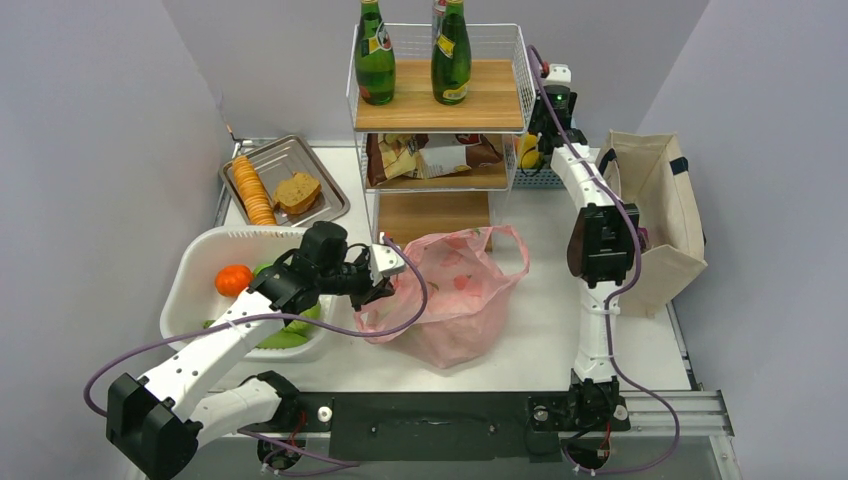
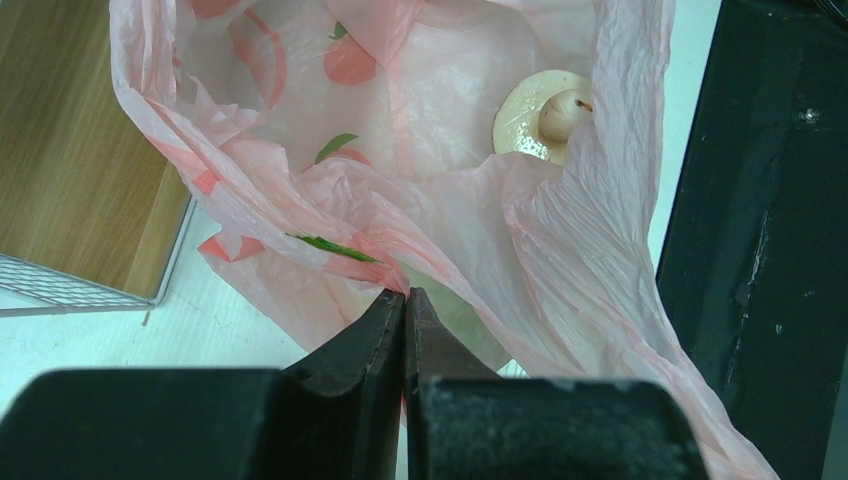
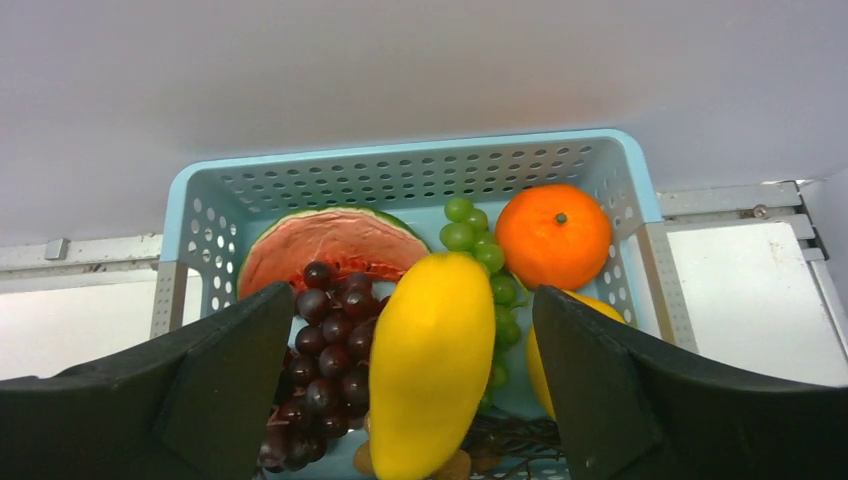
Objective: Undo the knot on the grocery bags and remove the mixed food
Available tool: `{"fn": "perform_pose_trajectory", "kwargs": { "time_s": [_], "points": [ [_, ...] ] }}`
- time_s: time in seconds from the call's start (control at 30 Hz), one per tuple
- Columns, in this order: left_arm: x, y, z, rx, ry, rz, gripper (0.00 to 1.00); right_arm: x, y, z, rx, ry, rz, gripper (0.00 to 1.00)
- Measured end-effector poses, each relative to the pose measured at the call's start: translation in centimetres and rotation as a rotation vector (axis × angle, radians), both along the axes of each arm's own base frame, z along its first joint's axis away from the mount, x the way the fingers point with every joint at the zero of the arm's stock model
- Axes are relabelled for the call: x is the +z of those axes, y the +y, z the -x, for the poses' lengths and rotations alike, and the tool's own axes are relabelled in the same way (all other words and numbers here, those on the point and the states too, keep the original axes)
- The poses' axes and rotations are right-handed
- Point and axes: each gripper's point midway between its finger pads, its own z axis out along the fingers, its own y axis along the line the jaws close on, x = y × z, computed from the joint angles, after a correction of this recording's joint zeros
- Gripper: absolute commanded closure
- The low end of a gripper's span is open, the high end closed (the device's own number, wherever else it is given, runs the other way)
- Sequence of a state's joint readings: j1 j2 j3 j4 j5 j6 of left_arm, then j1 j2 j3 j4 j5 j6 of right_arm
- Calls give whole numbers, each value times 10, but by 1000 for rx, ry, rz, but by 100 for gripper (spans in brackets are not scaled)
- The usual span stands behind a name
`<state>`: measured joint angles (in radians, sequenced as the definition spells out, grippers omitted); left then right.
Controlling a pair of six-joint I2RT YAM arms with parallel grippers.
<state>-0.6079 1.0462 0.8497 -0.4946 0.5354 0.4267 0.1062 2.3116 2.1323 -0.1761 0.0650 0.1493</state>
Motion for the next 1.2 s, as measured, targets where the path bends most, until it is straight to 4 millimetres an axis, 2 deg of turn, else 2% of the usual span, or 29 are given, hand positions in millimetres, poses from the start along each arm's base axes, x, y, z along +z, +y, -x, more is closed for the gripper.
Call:
{"fn": "perform_pose_trajectory", "kwargs": {
  "time_s": [0.2, 0.33, 0.43, 0.6, 0.67, 0.83, 0.93, 1.1, 1.2],
  "points": [
    [-1, 0, 0, -3, 1, -3, 100, 5, -10, 3, -13, -1, 2, 11],
    [-1, -1, -1, -3, -2, -1, 100, 25, -17, 27, 8, 8, -24, 12],
    [0, -2, -2, -6, -7, 5, 100, 49, -20, 65, 38, 10, -81, 16],
    [4, -1, 2, -9, -26, 18, 100, 79, -12, 177, 125, 22, -171, 18],
    [10, 0, 5, -15, -47, 31, 100, 79, 4, 226, 199, 33, -162, 18],
    [24, -1, 11, -52, -119, 52, 100, 64, 59, 328, 467, 68, -73, 12],
    [29, -4, 17, -102, -172, 51, 100, 65, 89, 369, 640, 42, 31, 9],
    [34, -14, 31, -216, -272, 36, 100, 70, 135, 400, 902, -27, 260, 9],
    [37, -17, 37, -256, -310, 31, 100, 62, 155, 399, 1015, -8, 385, 8]
  ]
}}
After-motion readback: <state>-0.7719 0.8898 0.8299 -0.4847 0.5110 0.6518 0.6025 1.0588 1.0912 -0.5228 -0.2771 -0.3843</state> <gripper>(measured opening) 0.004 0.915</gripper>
